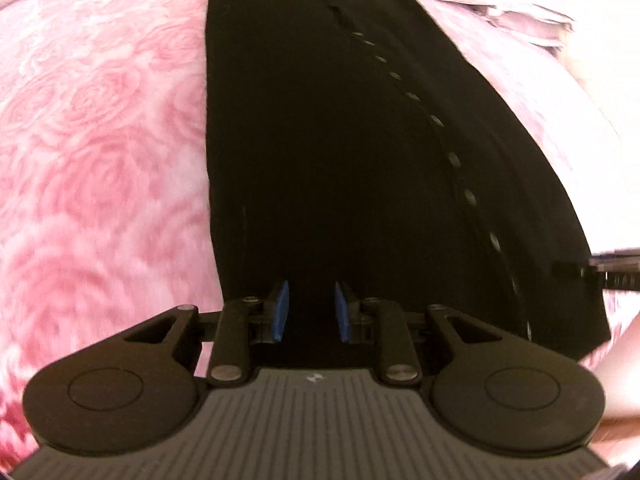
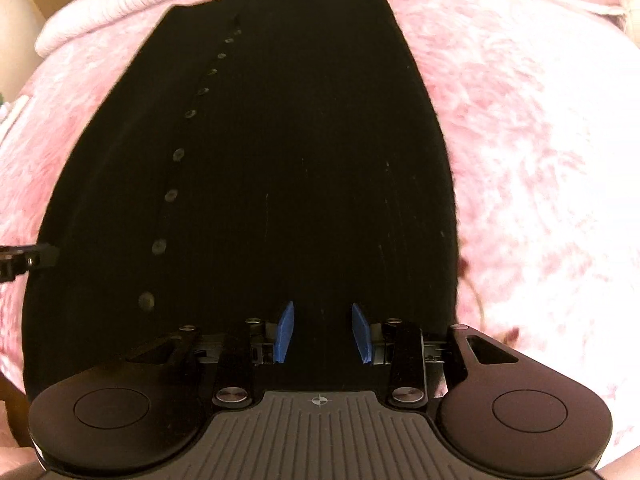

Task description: Fold clothes

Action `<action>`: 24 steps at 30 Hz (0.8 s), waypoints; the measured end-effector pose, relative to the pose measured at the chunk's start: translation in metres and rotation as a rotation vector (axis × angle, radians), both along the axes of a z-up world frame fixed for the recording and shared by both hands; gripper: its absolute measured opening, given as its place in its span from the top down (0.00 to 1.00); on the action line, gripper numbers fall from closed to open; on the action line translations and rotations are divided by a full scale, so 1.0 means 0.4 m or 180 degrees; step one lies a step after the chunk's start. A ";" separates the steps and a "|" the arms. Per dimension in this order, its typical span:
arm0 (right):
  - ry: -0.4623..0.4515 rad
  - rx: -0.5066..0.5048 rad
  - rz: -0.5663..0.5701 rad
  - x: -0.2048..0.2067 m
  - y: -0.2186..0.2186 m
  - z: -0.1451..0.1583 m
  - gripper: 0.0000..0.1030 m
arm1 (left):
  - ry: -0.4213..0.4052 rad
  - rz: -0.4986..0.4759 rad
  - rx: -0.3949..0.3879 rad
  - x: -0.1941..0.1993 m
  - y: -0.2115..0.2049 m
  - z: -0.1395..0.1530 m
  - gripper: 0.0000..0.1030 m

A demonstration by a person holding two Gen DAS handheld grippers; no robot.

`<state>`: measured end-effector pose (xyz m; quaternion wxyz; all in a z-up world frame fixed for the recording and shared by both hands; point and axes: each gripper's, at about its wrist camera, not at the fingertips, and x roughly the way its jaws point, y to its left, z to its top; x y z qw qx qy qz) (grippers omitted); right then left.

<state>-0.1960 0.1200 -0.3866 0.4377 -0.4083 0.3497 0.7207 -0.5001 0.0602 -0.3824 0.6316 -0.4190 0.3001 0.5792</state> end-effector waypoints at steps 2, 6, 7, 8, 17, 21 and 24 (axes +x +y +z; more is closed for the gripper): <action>0.0143 0.0203 0.0029 0.025 -0.032 -0.011 0.65 | 0.0095 -0.0084 0.0182 0.012 -0.028 -0.012 0.78; 0.0350 0.0589 0.0041 0.058 -0.087 -0.031 0.65 | 0.0180 -0.0033 0.0531 0.027 -0.072 -0.024 0.77; 0.0373 0.0669 0.0032 0.065 -0.104 -0.034 0.65 | 0.0193 0.0006 0.0594 0.030 -0.084 -0.027 0.77; 0.0383 0.0743 0.0025 0.070 -0.123 -0.036 0.65 | 0.0227 0.0036 0.0652 0.035 -0.099 -0.027 0.77; 0.0163 0.1031 -0.0183 0.073 -0.307 -0.003 0.65 | 0.0530 0.0192 0.0670 0.125 -0.264 0.007 0.77; 0.0353 0.1152 -0.0425 0.067 -0.393 0.122 0.64 | 0.0454 0.0332 0.0697 0.155 -0.339 0.110 0.76; 0.0456 0.1251 -0.0538 0.068 -0.455 0.193 0.64 | 0.0539 0.0464 0.0948 0.180 -0.408 0.194 0.72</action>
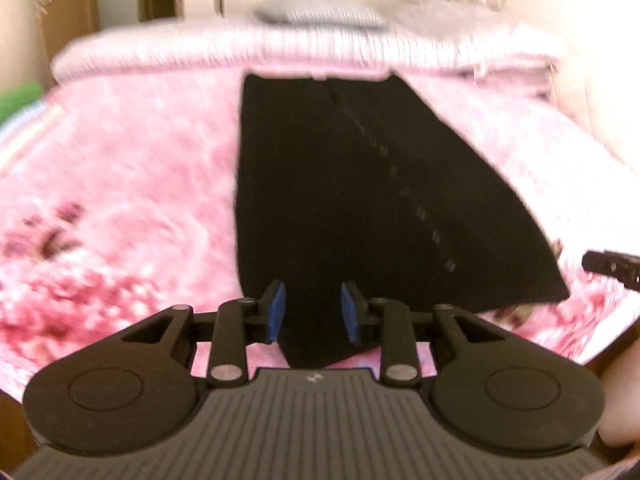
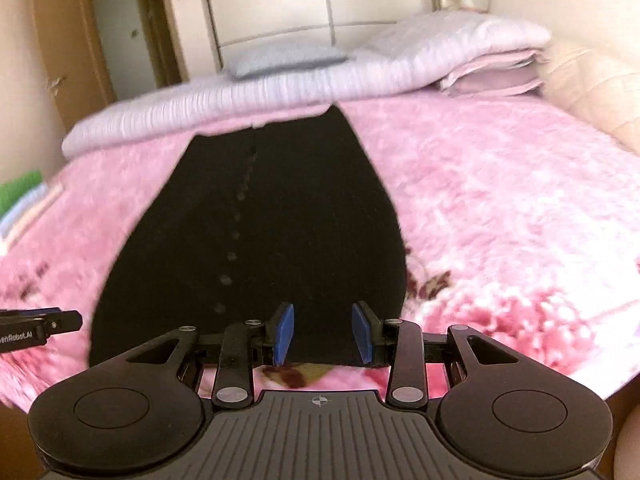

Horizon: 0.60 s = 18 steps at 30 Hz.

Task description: Fold clothes

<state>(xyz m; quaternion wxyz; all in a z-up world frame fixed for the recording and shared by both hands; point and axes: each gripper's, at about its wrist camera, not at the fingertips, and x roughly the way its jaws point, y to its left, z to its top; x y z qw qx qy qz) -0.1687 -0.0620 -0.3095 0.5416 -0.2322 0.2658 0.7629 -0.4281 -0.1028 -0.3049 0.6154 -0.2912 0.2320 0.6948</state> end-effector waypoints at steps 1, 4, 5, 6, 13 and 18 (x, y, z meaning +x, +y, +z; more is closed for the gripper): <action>0.0011 0.0004 -0.0022 -0.001 -0.019 0.017 0.64 | 0.0001 0.0015 0.0043 0.007 -0.023 0.020 0.71; 0.0080 0.0068 0.0030 0.009 -0.085 0.053 0.64 | 0.0065 0.0001 0.0154 0.026 -0.091 0.064 0.68; 0.0083 0.0081 0.0041 0.017 -0.109 0.060 0.64 | 0.0114 0.0007 0.0167 0.033 -0.108 0.073 0.68; 0.0076 0.0081 0.0045 0.015 -0.121 0.060 0.64 | 0.0156 0.0017 0.0172 0.038 -0.128 0.079 0.68; 0.0082 0.0078 -0.0003 0.024 -0.153 0.055 0.64 | 0.0186 0.0020 0.0147 0.059 -0.161 0.090 0.68; 0.0079 0.0046 -0.0138 0.032 -0.135 0.054 0.64 | 0.0223 -0.0032 0.0076 0.070 -0.138 0.073 0.68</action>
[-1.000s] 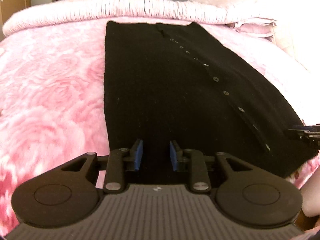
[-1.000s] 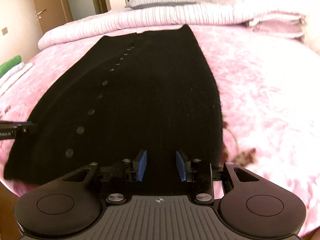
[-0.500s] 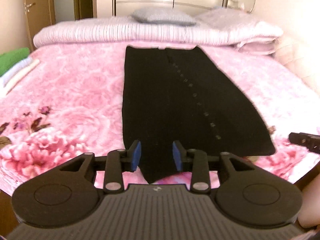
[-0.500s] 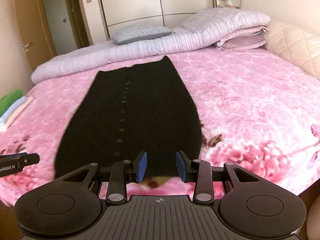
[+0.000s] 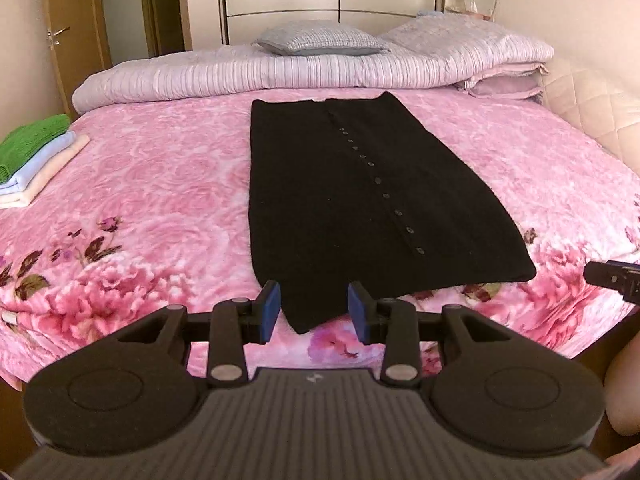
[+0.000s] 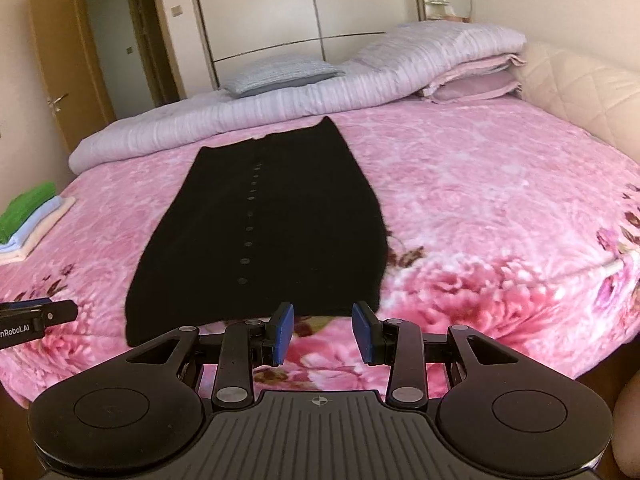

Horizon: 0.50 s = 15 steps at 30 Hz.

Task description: Fold clothes

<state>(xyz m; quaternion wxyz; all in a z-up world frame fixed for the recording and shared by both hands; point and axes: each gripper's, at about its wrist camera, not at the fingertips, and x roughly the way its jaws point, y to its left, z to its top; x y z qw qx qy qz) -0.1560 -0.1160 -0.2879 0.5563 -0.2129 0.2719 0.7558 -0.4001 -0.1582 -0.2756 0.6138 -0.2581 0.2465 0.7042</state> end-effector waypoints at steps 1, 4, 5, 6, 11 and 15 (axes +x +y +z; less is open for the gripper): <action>-0.0006 -0.0013 -0.0017 0.000 0.009 -0.003 0.64 | -0.0001 -0.0009 -0.0016 0.002 0.009 -0.004 0.68; -0.0024 -0.0072 -0.0038 0.000 0.039 -0.016 0.64 | -0.0012 -0.0004 -0.0089 0.002 0.038 -0.025 0.68; -0.0029 -0.0096 -0.0043 -0.002 0.050 -0.021 0.64 | -0.0016 0.0003 -0.0120 0.001 0.048 -0.032 0.68; -0.0030 -0.0121 -0.0049 -0.003 0.061 -0.027 0.64 | -0.0024 0.0006 -0.0152 -0.002 0.057 -0.041 0.68; 0.0061 -0.0269 -0.0046 0.017 0.124 -0.060 0.64 | -0.0204 0.0032 -0.0235 -0.046 0.097 -0.077 0.67; 0.0500 -0.0475 -0.0071 0.090 0.193 -0.107 0.64 | -0.0910 0.0181 -0.0218 -0.176 0.110 -0.133 0.63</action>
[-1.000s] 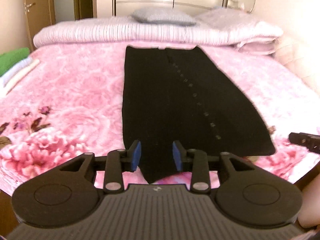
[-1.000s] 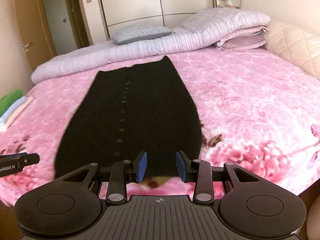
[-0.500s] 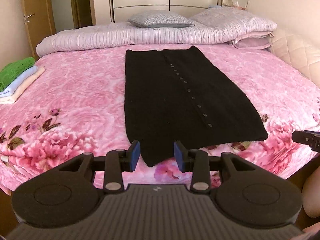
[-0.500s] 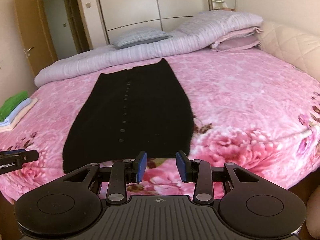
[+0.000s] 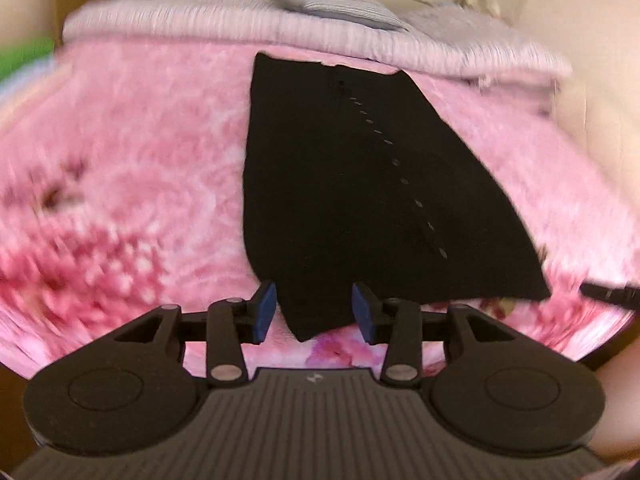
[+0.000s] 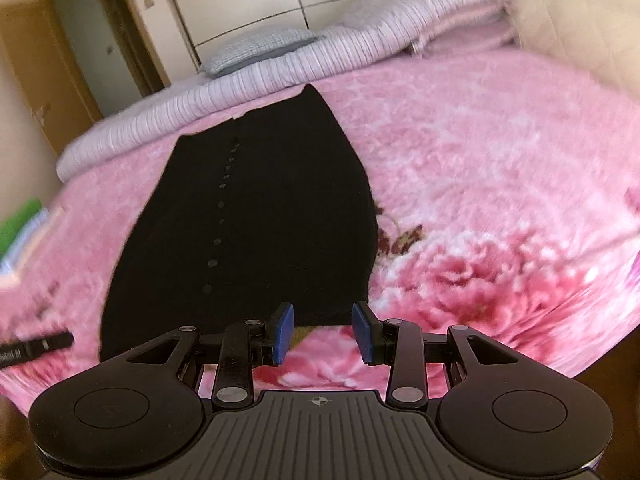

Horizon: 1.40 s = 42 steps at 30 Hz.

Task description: Fold clothes

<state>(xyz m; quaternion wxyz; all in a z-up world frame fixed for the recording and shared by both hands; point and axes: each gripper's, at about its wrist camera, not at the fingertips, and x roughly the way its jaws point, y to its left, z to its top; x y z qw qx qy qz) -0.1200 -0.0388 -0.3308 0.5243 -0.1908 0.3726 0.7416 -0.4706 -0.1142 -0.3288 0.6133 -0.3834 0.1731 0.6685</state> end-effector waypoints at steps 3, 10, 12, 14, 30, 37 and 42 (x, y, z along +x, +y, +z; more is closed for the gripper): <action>0.0424 -0.0214 -0.0099 0.066 0.050 -0.044 0.64 | -0.0544 0.0259 -0.0006 -0.098 0.008 -0.049 0.64; 0.1029 -0.0709 -0.0240 0.120 0.178 -0.145 0.64 | -0.1413 0.0573 -0.0140 -0.187 0.092 -0.160 0.63; 0.1125 -0.0853 -0.0302 0.123 0.210 -0.172 0.64 | -0.1570 0.0646 -0.0162 -0.195 0.112 -0.189 0.63; 0.1255 -0.0945 -0.0327 0.126 0.236 -0.194 0.65 | -0.1701 0.0684 -0.0103 -0.202 0.124 -0.206 0.62; 0.1942 -0.1072 -0.0269 0.154 0.254 -0.242 0.67 | -0.2382 0.0481 -0.0062 -0.183 0.134 -0.272 0.77; 0.1860 -0.0853 -0.0286 0.150 0.224 -0.163 0.91 | -0.2194 0.0310 0.0196 -0.191 0.124 -0.199 0.93; 0.1990 -0.0706 -0.0191 0.148 0.158 -0.094 0.91 | -0.2112 0.0241 0.0426 -0.211 0.057 -0.135 0.93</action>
